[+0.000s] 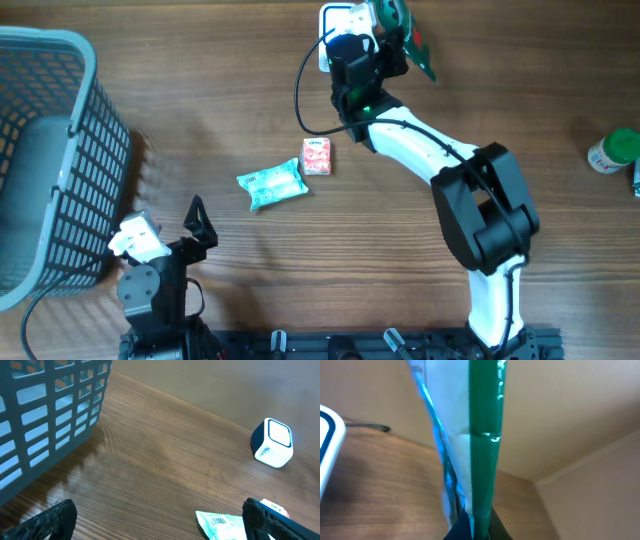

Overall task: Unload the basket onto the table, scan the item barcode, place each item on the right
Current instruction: 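Hold the green-white bag up against the scanner face with the right gripper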

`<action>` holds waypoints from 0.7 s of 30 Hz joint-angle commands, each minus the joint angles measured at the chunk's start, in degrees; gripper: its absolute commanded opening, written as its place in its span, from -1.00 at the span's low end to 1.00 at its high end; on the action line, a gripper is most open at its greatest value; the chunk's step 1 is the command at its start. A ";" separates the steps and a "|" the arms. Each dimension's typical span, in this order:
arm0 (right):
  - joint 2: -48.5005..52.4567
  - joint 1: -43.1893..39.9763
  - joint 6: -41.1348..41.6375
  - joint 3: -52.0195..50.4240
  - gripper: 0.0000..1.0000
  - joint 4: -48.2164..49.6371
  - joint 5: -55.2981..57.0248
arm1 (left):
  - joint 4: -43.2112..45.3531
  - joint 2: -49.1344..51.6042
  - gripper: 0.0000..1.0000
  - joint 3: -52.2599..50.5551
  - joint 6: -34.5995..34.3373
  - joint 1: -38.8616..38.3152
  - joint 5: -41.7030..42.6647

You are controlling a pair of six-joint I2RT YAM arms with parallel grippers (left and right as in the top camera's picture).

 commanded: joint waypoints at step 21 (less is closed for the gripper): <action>18.51 -0.57 -38.23 9.29 -0.91 9.70 7.13 | 0.17 -0.35 1.00 -0.35 1.16 0.15 0.28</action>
